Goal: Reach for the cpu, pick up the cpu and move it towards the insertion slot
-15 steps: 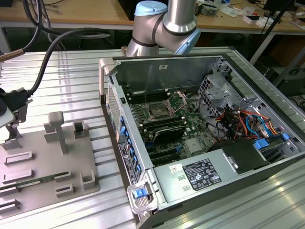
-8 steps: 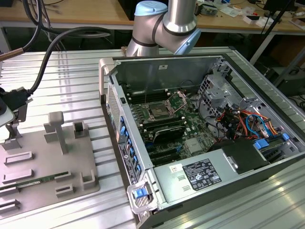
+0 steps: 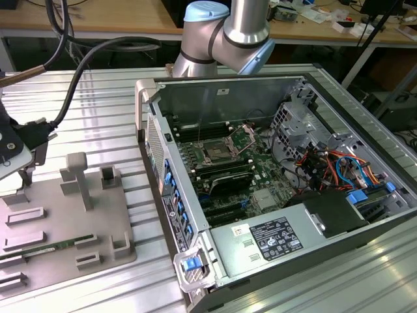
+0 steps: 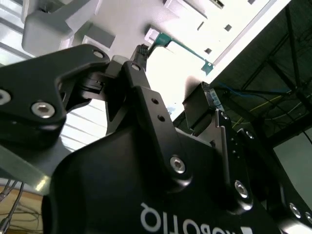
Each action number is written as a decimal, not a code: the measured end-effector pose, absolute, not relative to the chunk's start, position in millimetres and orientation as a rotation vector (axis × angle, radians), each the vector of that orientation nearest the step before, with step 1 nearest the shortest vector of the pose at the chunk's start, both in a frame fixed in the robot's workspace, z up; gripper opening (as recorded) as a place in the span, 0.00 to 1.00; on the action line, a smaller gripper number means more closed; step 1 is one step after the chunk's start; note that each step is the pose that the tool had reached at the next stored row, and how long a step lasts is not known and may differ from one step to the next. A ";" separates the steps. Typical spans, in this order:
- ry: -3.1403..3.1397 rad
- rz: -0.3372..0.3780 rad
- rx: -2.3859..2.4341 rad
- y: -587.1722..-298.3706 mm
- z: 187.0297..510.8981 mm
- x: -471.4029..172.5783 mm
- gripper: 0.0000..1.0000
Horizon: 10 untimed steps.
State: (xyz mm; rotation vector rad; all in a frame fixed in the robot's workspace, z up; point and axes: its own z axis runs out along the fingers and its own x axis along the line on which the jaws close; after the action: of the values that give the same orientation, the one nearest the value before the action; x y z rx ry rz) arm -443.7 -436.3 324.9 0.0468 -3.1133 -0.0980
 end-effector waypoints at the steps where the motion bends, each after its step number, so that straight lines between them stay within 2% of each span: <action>1: -3.113 -0.098 0.047 -436.3 325.7 -443.8 0.55; 10: -3.113 -0.097 0.047 -436.3 360.1 -443.7 0.55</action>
State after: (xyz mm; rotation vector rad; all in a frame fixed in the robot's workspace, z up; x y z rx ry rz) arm -443.7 -436.3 360.1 0.0468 -3.1134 -0.0972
